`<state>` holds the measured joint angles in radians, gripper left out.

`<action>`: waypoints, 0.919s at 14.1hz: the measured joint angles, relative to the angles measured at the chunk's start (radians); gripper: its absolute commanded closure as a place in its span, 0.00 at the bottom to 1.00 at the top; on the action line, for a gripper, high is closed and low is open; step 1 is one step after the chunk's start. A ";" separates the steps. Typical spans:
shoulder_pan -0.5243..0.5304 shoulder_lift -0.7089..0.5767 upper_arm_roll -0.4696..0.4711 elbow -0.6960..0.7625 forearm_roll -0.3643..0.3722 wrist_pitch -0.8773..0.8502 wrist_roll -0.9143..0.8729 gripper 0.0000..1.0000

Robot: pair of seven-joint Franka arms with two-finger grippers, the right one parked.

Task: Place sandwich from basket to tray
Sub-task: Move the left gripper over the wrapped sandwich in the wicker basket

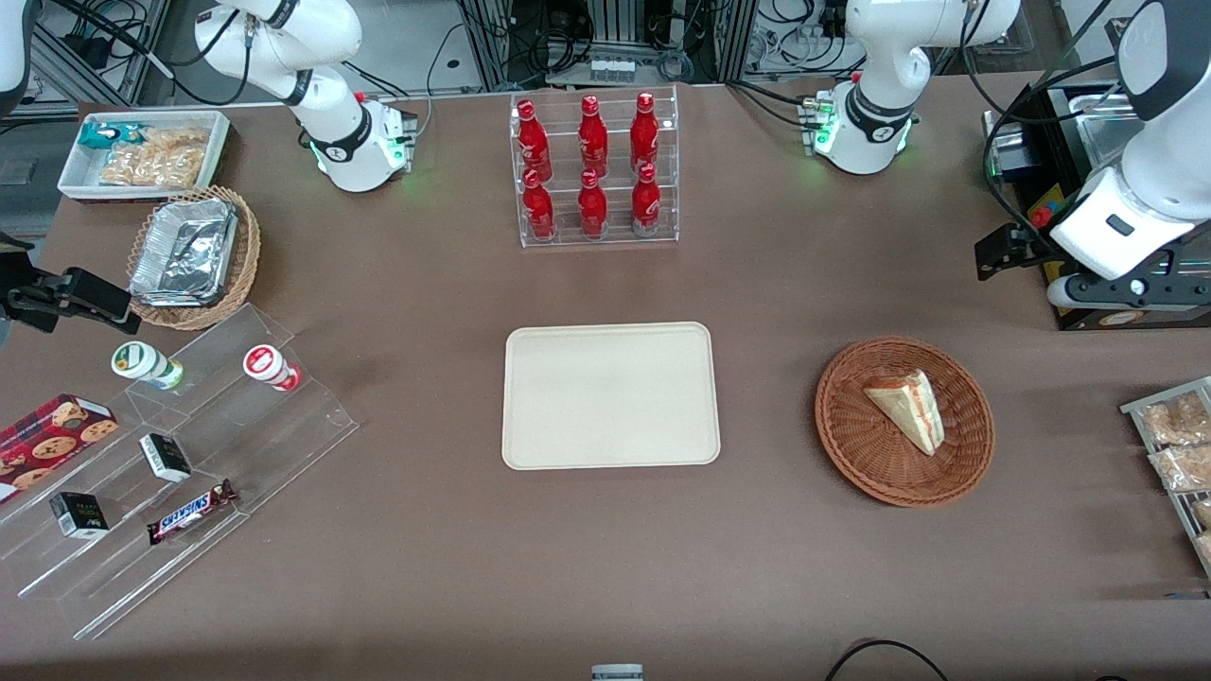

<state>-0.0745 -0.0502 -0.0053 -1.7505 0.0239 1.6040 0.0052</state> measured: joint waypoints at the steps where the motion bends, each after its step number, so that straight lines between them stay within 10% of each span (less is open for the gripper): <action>1: -0.001 0.002 0.000 0.000 -0.002 0.009 0.006 0.00; 13: 0.000 0.166 0.008 -0.307 -0.005 0.498 0.020 0.00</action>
<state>-0.0747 0.1160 0.0026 -2.0574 0.0191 2.1022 0.0250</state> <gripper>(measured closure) 0.000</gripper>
